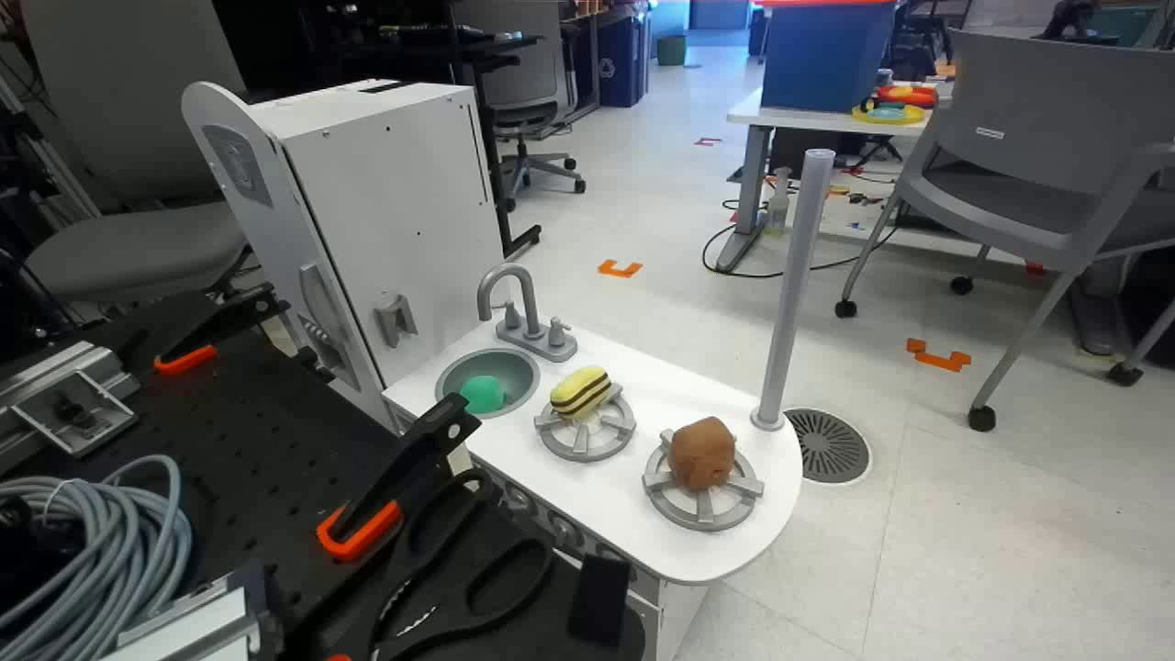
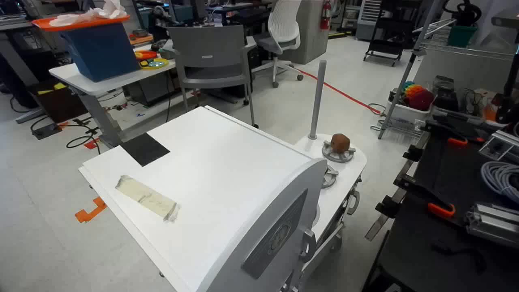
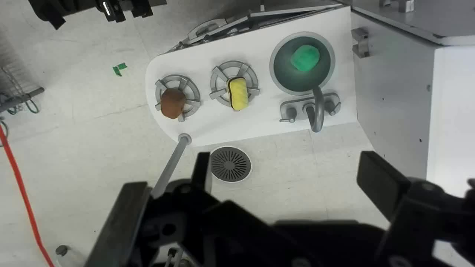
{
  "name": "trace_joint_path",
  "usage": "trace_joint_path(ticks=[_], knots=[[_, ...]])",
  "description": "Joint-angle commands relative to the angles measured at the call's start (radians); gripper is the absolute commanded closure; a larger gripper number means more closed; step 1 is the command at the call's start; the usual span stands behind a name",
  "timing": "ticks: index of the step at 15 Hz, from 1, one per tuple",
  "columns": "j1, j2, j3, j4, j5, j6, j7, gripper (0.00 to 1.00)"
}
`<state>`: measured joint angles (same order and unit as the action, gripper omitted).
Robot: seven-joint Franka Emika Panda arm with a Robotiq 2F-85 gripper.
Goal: Move the black and yellow plush to the right.
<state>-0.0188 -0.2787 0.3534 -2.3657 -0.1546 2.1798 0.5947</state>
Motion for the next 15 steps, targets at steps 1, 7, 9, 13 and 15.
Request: trace_joint_path(ticks=[1, 7, 9, 13, 15], knots=[[0.039, 0.004, -0.037, 0.002, -0.013, -0.004, 0.009, 0.00], [0.039, 0.003, -0.037, 0.002, -0.013, -0.004, 0.009, 0.00], [0.039, 0.003, -0.037, 0.002, -0.013, -0.004, 0.009, 0.00], [0.039, 0.003, -0.037, 0.002, -0.013, -0.004, 0.009, 0.00], [0.028, 0.059, -0.053, 0.027, -0.045, 0.002, -0.017, 0.00]])
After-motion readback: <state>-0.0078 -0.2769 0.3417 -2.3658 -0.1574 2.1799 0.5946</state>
